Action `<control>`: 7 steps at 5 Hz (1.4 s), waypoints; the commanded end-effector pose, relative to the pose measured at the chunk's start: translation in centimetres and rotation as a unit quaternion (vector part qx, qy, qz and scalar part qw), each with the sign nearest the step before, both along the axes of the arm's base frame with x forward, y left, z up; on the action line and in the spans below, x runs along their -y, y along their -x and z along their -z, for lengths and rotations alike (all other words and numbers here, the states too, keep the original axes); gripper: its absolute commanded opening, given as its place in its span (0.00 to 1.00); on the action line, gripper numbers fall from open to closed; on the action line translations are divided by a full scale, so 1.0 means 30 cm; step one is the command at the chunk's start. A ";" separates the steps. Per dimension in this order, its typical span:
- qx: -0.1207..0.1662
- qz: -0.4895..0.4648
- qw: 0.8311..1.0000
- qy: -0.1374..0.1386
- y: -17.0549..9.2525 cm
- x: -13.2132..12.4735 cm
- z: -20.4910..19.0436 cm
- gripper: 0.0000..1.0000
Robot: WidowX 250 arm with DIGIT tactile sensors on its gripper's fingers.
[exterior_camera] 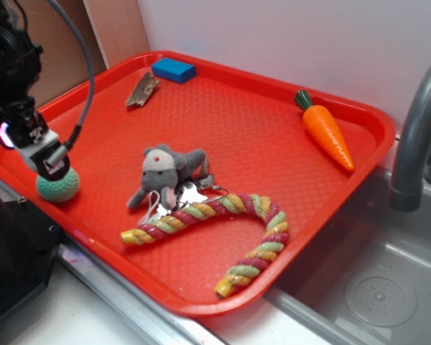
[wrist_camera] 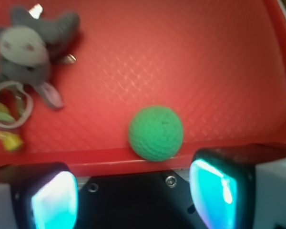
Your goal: Grab the green ball.
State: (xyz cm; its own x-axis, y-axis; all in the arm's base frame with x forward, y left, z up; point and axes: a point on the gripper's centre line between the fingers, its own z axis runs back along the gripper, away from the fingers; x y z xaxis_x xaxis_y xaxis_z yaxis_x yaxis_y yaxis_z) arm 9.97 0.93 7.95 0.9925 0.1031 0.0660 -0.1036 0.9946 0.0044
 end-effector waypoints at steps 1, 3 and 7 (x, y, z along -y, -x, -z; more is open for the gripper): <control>-0.022 0.005 1.000 0.008 -0.040 -0.040 0.079 1.00; -0.030 0.020 0.999 0.032 -0.143 -0.049 0.169 1.00; 0.022 -0.007 0.999 -0.039 -0.115 -0.033 -0.278 0.00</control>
State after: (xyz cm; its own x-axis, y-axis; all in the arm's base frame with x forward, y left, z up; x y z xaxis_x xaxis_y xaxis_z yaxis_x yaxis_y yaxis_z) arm 13.21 2.31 15.55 0.9885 0.1207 0.0906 -0.1281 0.9884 0.0815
